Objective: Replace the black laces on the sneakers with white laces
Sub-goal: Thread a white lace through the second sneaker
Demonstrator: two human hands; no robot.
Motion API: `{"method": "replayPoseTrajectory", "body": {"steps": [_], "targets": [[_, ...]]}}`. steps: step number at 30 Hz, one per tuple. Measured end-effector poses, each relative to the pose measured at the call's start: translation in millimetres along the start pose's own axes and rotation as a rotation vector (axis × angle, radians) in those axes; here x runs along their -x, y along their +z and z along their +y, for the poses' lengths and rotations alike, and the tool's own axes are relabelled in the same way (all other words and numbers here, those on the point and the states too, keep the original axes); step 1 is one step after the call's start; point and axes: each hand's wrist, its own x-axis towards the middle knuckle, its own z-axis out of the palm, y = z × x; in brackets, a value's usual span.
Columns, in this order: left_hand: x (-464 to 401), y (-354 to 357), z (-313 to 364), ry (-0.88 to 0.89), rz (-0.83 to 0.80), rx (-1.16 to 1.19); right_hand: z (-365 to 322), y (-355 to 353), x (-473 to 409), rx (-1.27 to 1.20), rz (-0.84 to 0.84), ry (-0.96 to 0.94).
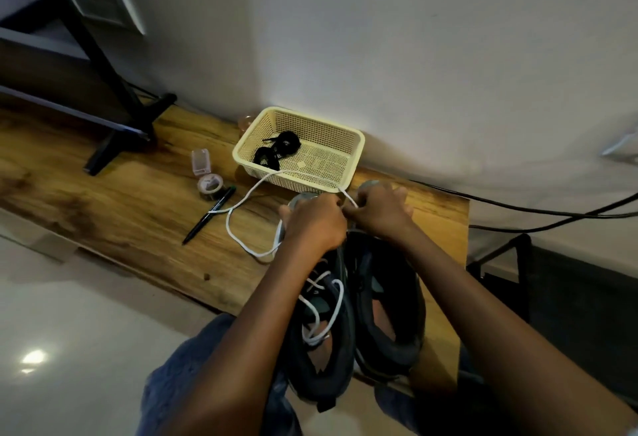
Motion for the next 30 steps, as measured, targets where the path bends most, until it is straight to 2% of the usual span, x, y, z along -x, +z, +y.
{"method": "replayPoseTrajectory", "body": {"steps": [2,6,8,10,13,15,17,18,20,22,25,27,30], "targets": [[-1.8,-3.0,0.4,-0.041,-0.024,0.180,-9.9,-8.4,3.7,-0.153,-0.002,-0.018],[2.2,-13.6,9.8,-0.010,0.053,0.976,-11.7,-23.4,28.3,-0.229,0.011,-0.107],[5.5,-18.1,15.7,-0.033,0.035,1.310,-3.2,-22.7,41.4,-0.185,-0.018,-0.138],[6.6,-20.9,17.4,-0.069,0.060,1.469,8.9,-21.0,53.2,-0.038,-0.053,-0.116],[2.5,-29.3,12.2,-0.144,0.319,1.602,20.8,-24.8,71.0,0.028,-0.135,-0.073],[-1.7,-32.0,6.0,-0.143,0.506,1.560,25.7,-29.1,75.5,0.003,-0.154,-0.053],[-1.8,-30.5,6.7,-0.044,0.535,1.323,23.1,-35.1,76.9,-0.095,-0.093,-0.050],[-0.8,-27.7,9.4,0.040,0.475,1.201,20.4,-39.0,76.4,-0.208,-0.030,-0.048],[4.8,-21.7,17.8,0.204,0.253,1.018,12.3,-47.8,77.0,-0.549,0.069,-0.008],[10.9,-16.3,24.6,0.322,0.023,0.891,10.1,-56.6,76.1,-0.841,0.059,0.081],[17.1,-11.1,27.7,0.379,-0.247,0.720,17.7,-62.3,69.3,-1.176,-0.011,0.228],[20.3,-8.6,29.3,0.385,-0.348,0.637,24.2,-65.1,64.6,-1.342,-0.009,0.302],[21.3,-5.6,29.1,0.358,-0.373,0.494,34.5,-67.5,58.2,-1.525,0.115,0.327]]}}
